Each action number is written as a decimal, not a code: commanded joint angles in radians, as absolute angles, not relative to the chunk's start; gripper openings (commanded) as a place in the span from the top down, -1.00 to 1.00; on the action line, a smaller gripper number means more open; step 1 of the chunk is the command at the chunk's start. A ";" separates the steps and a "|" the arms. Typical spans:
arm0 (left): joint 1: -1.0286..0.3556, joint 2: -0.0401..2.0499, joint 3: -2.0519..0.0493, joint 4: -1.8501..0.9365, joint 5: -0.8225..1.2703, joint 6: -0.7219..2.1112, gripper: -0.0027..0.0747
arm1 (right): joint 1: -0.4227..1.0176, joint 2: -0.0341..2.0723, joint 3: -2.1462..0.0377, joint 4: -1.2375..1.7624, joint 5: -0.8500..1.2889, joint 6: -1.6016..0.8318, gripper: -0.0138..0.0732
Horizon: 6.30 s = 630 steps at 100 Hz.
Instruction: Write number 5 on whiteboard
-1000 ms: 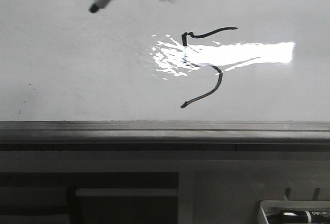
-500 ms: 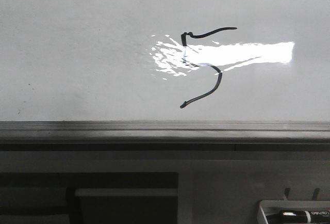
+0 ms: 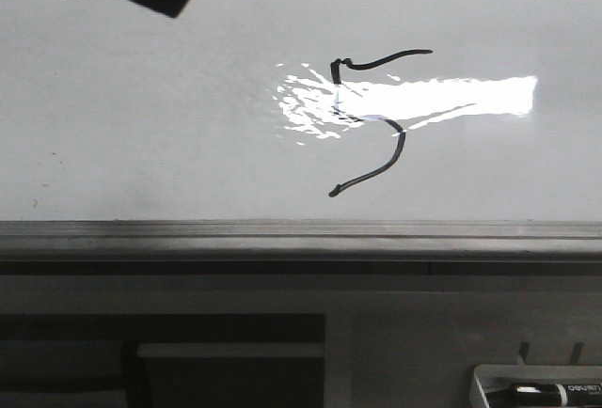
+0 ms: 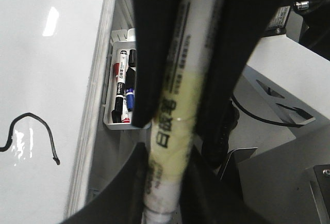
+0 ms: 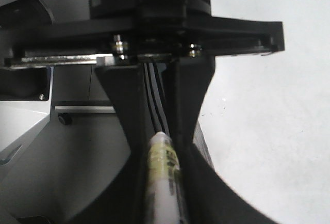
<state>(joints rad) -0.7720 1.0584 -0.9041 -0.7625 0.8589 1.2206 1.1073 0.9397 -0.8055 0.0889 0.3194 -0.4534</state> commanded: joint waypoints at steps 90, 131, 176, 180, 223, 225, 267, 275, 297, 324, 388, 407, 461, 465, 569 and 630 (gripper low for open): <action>-0.772 1.156 -0.939 -0.756 0.779 1.188 0.98 | 1.089 0.989 -0.834 0.104 0.241 -0.456 -0.33; -0.772 1.158 -0.939 -0.754 0.724 1.156 0.98 | 0.946 0.779 -0.834 0.095 0.191 -0.456 -0.33; -0.740 1.241 -0.939 -0.282 0.379 0.160 0.99 | 0.808 0.679 -0.828 0.110 0.359 -0.441 0.82; -0.740 1.250 -0.939 -0.218 0.361 0.093 0.99 | 0.803 0.679 -0.824 0.110 0.367 -0.441 0.82; -0.740 1.337 -0.939 0.000 0.254 -0.234 0.99 | 0.802 0.679 -0.824 0.110 0.389 -0.437 0.82; -0.740 1.343 -0.939 0.000 0.252 -0.234 0.99 | 0.802 0.679 -0.822 0.110 0.389 -0.437 0.82; -0.740 1.417 -0.939 -0.008 0.213 -0.278 0.99 | 0.802 0.679 -0.822 0.110 0.420 -0.426 0.82; -0.740 1.417 -0.939 -0.008 0.213 -0.278 0.98 | 0.802 0.679 -0.822 0.110 0.422 -0.426 0.82; -0.740 1.417 -0.939 -0.034 0.217 -0.278 0.76 | 0.802 0.679 -0.822 0.110 0.422 -0.426 0.82; -0.740 1.417 -0.939 -0.052 0.217 -0.278 0.16 | 0.802 0.679 -0.822 0.110 0.424 -0.426 0.82; -0.744 1.255 -0.939 -0.063 0.163 -0.278 -0.60 | 0.801 0.672 -0.822 0.097 0.426 -0.415 0.82; -0.744 1.026 -0.935 0.045 0.275 -0.278 -0.09 | 0.787 0.603 -0.795 0.071 0.417 -0.406 0.82; -0.744 0.379 -0.580 0.184 0.386 -0.278 0.98 | 0.659 0.119 -0.395 -0.178 0.371 -0.128 0.79; -0.744 0.364 -0.564 0.184 0.386 -0.278 0.98 | 0.659 0.112 -0.388 -0.178 0.378 -0.128 0.79; -0.483 0.147 -0.223 0.483 0.020 -0.389 0.98 | 0.659 0.110 -0.384 -0.178 0.387 -0.128 0.79; -0.143 -0.033 0.020 0.042 0.218 -0.222 0.98 | 0.659 0.110 -0.384 -0.178 0.387 -0.128 0.79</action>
